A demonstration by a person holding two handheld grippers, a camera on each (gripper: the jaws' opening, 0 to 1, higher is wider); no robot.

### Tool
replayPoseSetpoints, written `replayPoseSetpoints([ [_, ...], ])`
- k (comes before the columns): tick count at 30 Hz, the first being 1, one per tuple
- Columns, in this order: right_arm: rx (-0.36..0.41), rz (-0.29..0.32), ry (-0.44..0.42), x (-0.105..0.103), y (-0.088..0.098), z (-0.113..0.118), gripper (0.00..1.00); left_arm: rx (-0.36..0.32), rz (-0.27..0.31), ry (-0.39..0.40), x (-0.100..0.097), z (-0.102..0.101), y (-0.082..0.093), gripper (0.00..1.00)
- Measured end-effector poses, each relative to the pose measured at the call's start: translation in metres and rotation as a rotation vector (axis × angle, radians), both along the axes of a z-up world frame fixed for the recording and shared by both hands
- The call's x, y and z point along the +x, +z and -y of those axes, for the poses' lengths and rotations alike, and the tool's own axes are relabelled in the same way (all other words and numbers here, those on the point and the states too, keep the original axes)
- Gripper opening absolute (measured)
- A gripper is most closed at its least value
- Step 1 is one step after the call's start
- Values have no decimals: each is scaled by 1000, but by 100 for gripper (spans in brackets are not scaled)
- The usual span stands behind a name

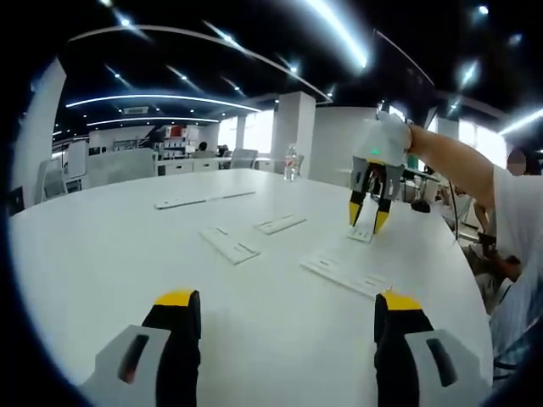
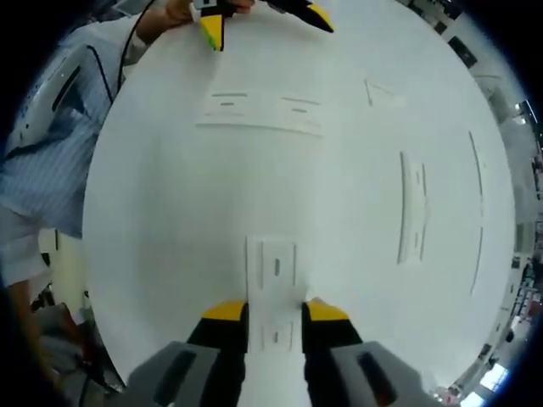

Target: Locate the socket holder cover, grip the socket holder cover, clip it into the socket holder slot.

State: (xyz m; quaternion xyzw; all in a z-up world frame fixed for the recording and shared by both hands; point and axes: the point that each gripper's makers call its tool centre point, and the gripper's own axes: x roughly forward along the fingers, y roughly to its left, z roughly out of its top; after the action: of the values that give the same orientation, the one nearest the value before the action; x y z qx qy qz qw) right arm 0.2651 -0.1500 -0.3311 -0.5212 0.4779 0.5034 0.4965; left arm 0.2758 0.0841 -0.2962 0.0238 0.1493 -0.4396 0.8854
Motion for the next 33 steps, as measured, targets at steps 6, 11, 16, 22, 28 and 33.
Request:
replayPoseSetpoints([
  [6,9,18,0,3,10,-1,26,8,-4,-2,0,1,-2,84],
  [11,8,36,-8,3,22,5,26,9,-7,-11,-2,3,-3,84],
  [16,-35,65,-18,9,37,22,26,-4,-13,-25,-4,6,-3,85],
  [22,-1,100,-85,30,54,32,26,-4,-22,-56,-8,13,-6,85],
  [28,-7,106,-138,56,53,42,26,-14,-17,-81,-11,17,-4,86],
  [33,-20,101,-167,76,44,48,26,-8,-5,-90,-10,18,-3,86],
])
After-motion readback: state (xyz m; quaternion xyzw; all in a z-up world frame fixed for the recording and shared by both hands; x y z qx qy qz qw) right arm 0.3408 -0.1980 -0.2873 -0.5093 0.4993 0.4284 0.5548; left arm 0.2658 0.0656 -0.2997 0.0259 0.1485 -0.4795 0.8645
